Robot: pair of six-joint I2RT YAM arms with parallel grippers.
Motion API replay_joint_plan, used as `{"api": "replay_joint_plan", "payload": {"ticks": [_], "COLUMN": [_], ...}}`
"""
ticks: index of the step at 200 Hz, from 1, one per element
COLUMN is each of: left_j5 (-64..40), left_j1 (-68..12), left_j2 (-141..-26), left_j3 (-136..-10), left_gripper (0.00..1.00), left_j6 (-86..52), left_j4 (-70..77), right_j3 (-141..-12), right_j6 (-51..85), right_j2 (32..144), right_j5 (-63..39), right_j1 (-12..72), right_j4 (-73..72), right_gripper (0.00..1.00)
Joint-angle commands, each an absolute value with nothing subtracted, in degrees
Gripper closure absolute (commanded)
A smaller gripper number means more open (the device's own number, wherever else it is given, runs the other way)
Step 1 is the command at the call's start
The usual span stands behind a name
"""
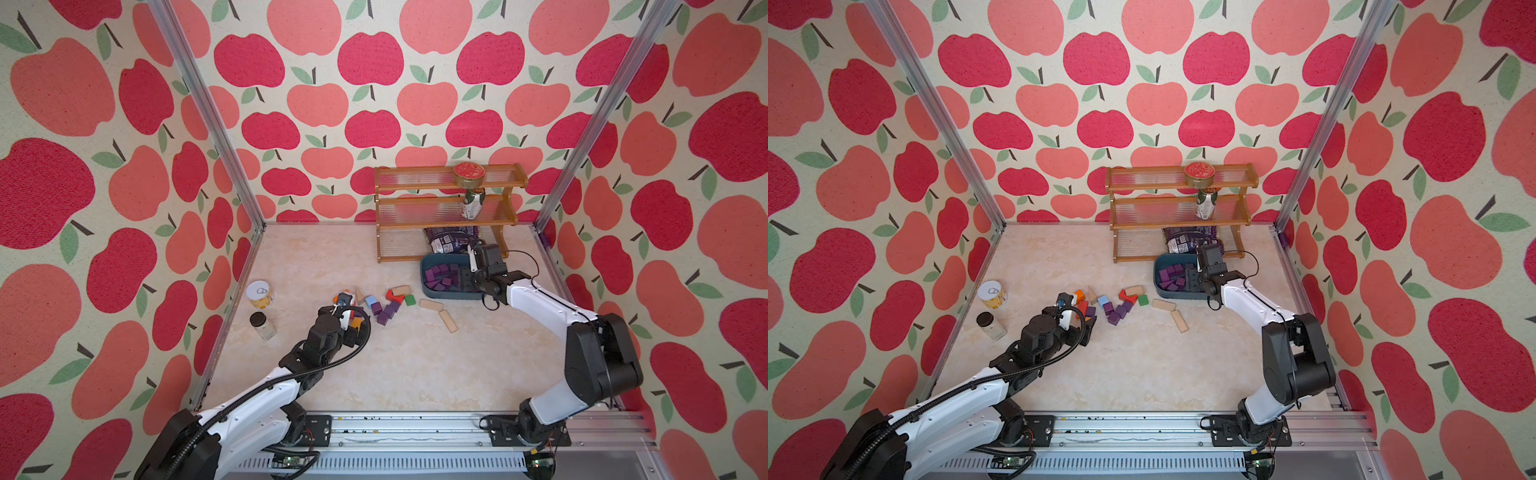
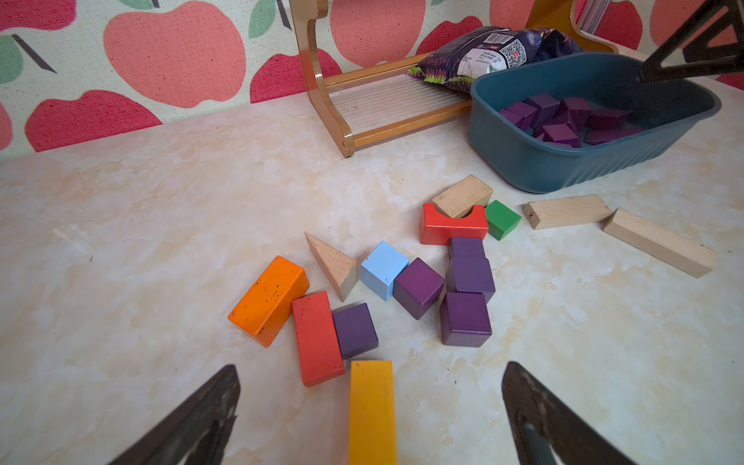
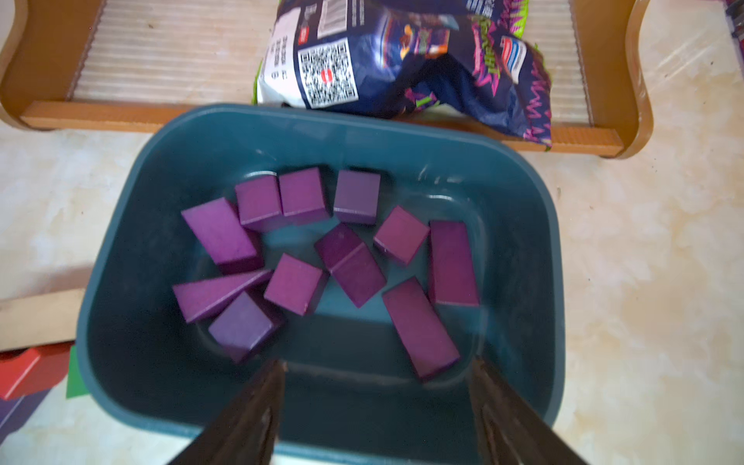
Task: Pick purple bricks into the storage bin
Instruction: Place the building block in the storage box, then pick up the building block from the center of the board.
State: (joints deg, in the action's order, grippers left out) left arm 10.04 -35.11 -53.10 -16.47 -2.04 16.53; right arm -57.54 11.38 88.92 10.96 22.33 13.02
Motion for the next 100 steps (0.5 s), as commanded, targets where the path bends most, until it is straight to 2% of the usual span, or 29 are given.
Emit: {"api": "replay_joint_plan", "payload": {"ticks": [1, 54, 65, 81, 100], "left_j5": [9.1, 8.5, 8.5, 8.5, 8.0], "left_j1": [-34.8, -34.8, -34.9, -34.9, -34.8], "left_j2": [-53.7, -55.2, -55.4, -55.5, -55.5], "left_j3": [-17.2, -19.6, -19.7, -19.9, -19.9], "left_gripper": [0.01, 0.01, 0.0, 0.01, 0.01], "left_j6": [-1.8, -2.5, -2.7, -2.8, -2.8], "left_j4": [16.6, 15.6, 15.3, 15.0, 15.0], "right_j3": [-54.3, -48.7, -47.3, -46.3, -46.7], "right_j6": [13.0, 13.8, 13.5, 12.2, 9.5], "right_j2": [85.8, 80.8, 79.6, 78.6, 78.6], "right_j5": [7.7, 5.3, 5.0, 5.4, 5.5], "right_j1": [21.9, 21.9, 21.9, 21.9, 21.9], "right_j4": [13.7, 14.2, 13.3, 12.7, 13.1], "right_gripper": [0.25, 0.22, 0.17, 0.01, 0.01]}}
